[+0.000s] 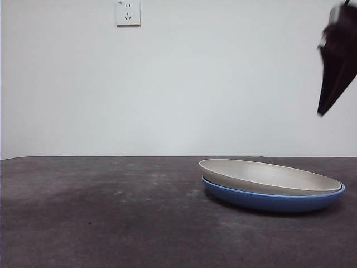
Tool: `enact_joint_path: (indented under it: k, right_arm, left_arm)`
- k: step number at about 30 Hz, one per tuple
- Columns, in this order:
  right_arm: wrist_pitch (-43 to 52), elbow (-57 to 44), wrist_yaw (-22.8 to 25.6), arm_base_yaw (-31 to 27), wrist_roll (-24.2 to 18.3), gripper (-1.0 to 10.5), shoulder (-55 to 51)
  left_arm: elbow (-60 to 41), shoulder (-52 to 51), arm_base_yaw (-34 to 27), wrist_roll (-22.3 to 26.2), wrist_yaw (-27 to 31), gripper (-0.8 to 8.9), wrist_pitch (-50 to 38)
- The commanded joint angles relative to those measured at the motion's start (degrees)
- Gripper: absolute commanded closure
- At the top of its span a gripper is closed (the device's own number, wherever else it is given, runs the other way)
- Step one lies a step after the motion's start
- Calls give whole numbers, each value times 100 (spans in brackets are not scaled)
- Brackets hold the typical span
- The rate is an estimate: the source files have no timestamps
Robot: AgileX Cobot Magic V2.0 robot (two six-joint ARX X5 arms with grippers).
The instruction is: Pick up the white plate, put it on the blue plate, put it on desk
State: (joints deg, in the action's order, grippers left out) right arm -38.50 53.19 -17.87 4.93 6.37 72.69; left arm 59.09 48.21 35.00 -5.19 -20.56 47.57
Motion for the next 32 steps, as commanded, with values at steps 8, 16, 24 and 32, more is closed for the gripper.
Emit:
enact_joint_path:
  k: [8, 16, 24, 32]
  right_arm:
    - [809, 24, 15, 20, 52, 547, 1327]
    - [1180, 24, -7, 20, 48, 631, 1917]
    - [1320, 24, 282, 20, 94, 788, 2059]
    - [1320, 24, 487, 9, 96, 915, 2059]
  left_arm:
    - [50, 24, 26, 20, -26, 505, -42]
    - [50, 24, 26, 13, -26, 505, -44]
    - [50, 24, 26, -24, -26, 505, -44]
    - [50, 24, 26, -42, -26, 505, -44]
